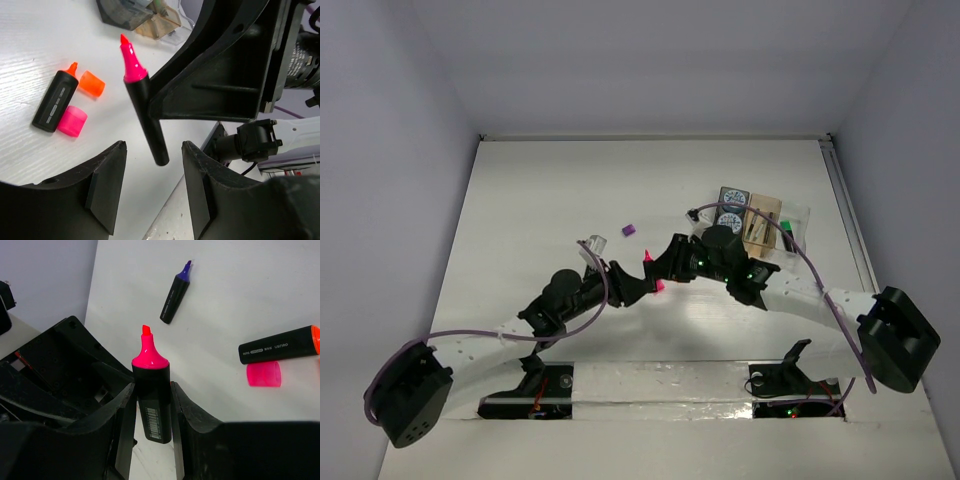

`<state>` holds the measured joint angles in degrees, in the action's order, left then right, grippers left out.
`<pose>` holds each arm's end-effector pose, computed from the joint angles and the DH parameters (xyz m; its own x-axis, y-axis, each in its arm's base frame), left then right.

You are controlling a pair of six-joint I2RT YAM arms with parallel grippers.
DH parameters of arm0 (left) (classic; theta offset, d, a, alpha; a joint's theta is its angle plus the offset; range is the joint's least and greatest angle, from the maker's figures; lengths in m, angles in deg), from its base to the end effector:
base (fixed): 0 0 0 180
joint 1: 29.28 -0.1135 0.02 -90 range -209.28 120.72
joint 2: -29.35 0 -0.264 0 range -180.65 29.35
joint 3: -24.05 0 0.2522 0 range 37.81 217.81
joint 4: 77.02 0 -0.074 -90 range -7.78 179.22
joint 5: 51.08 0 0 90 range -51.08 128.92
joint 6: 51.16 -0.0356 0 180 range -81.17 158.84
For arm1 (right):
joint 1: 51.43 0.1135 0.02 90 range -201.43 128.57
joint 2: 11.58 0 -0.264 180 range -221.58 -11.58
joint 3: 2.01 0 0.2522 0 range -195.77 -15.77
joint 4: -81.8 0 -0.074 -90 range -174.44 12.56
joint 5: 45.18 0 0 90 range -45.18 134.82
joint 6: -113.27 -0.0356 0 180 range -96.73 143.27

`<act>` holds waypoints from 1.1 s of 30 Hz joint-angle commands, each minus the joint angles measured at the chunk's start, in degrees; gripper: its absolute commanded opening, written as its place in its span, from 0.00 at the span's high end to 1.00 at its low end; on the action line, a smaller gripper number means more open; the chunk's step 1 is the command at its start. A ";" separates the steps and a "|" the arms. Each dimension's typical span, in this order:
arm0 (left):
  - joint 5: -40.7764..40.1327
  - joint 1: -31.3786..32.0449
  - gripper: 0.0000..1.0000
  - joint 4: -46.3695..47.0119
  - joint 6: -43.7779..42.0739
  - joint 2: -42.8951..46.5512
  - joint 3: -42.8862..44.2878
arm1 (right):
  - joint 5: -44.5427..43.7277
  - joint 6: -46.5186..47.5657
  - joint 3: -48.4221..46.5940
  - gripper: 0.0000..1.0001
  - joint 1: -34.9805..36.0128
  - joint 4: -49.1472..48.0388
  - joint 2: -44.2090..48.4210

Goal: Sort the stationery into containers

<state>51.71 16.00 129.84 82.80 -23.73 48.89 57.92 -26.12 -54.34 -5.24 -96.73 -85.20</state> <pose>0.1297 -0.1422 0.2026 -0.6013 -0.3548 -0.7159 0.5991 0.3926 -0.6978 0.1885 0.2082 0.2332 -0.8177 0.2156 -0.5337 -0.3484 0.5526 0.7571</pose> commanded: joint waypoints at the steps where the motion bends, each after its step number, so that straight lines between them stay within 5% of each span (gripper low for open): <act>1: 0.29 0.25 0.55 5.08 -0.81 -1.49 3.25 | 0.26 -0.45 -0.10 0.79 1.00 -4.14 -0.11; 16: 1.97 0.25 0.62 7.19 -0.81 -5.98 5.19 | -0.01 -1.24 -0.98 0.78 2.58 -6.34 -1.61; 24: 2.32 0.25 0.82 7.45 -0.72 -7.03 5.37 | -0.71 -1.50 -0.63 0.78 3.11 -6.78 -1.52; 27: 2.23 0.25 1.00 7.72 -0.81 -7.13 5.19 | -0.62 -1.50 -0.98 0.78 3.11 -6.95 -1.52; 33: 2.23 0.25 1.00 7.45 -1.34 -3.88 4.23 | -1.67 -0.98 -0.63 0.72 3.11 -5.81 -0.38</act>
<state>51.87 15.61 132.02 82.65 -30.50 51.46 57.18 -26.64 -54.29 -3.51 -99.47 -86.93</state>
